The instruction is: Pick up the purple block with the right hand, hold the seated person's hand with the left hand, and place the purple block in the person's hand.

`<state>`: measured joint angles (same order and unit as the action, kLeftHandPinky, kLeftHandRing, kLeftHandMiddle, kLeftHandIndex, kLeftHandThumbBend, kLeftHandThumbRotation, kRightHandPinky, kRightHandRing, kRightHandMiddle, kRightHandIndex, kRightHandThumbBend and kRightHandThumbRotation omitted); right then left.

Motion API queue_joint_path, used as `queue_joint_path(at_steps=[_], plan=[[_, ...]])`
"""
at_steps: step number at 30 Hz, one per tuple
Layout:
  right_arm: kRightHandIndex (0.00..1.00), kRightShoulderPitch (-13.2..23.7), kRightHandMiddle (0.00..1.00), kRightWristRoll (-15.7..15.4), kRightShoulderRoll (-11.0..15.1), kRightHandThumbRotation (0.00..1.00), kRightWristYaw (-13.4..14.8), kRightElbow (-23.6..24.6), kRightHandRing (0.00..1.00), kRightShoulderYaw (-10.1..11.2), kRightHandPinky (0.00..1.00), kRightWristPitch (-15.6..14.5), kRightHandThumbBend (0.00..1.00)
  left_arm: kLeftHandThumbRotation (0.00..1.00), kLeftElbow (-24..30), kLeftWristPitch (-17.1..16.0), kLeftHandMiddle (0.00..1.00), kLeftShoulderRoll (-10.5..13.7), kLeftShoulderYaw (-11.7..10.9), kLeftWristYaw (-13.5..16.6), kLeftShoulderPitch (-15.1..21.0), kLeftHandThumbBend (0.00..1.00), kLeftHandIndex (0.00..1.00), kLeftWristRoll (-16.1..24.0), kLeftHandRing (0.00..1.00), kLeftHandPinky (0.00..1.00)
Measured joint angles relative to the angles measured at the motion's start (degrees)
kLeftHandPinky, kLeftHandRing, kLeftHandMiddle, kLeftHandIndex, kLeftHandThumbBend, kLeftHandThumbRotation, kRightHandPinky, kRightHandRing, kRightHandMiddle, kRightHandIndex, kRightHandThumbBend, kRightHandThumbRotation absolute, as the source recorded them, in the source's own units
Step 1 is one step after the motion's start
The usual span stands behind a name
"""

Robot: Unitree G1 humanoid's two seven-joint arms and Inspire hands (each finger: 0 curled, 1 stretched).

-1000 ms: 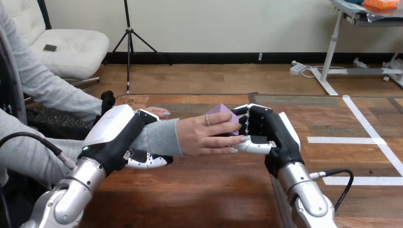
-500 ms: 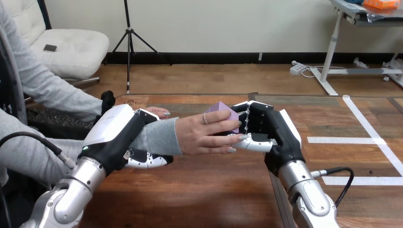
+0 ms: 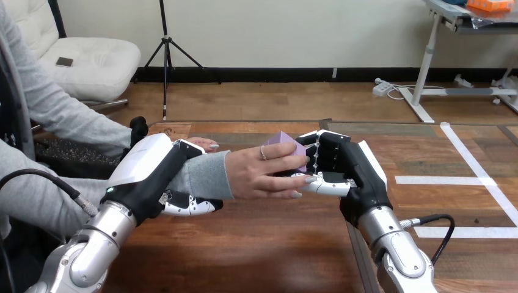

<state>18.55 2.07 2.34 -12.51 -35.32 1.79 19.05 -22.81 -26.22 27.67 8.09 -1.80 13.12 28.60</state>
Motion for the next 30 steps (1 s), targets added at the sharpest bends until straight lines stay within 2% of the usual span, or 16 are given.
queue_joint_path(at_steps=[5,11,18,20,26,30], plan=[[0.47,0.0,0.45,0.0,0.2,0.0,-0.7,0.2,0.42,0.0,0.37,-0.8,0.91,0.0,0.0,0.0,0.38,0.0,0.0,0.0,0.0,0.69,0.4,0.0,0.33,0.26],[0.52,0.0,0.5,0.1,0.5,0.02,-2.1,0.6,0.48,0.0,0.42,-2.2,0.9,0.06,0.0,0.0,0.46,0.1,0.0,1.2,0.0,0.71,0.48,1.3,0.42,0.35],[0.58,-0.1,0.57,0.3,0.6,0.13,-3.4,1.3,0.53,0.0,0.47,-3.7,0.84,0.17,0.1,0.0,0.53,0.2,0.0,3.2,0.0,0.73,0.54,2.9,0.49,0.4],[0.59,-0.1,0.59,0.8,0.6,0.16,-4.0,1.4,0.55,0.1,0.48,-4.2,0.82,0.19,0.4,-0.1,0.54,0.3,0.0,3.5,0.0,0.73,0.55,3.1,0.51,0.41],[0.63,-0.3,0.63,5.0,0.3,0.27,-7.0,1.5,0.58,0.7,0.51,-6.3,0.79,0.25,1.5,-0.6,0.59,0.5,0.0,4.3,0.0,0.76,0.59,3.4,0.56,0.46],[0.66,-0.5,0.65,6.3,0.3,0.33,-8.2,1.5,0.6,1.0,0.53,-7.0,0.78,0.29,2.6,-0.9,0.61,0.7,0.0,4.6,0.0,0.78,0.61,3.4,0.59,0.49]])
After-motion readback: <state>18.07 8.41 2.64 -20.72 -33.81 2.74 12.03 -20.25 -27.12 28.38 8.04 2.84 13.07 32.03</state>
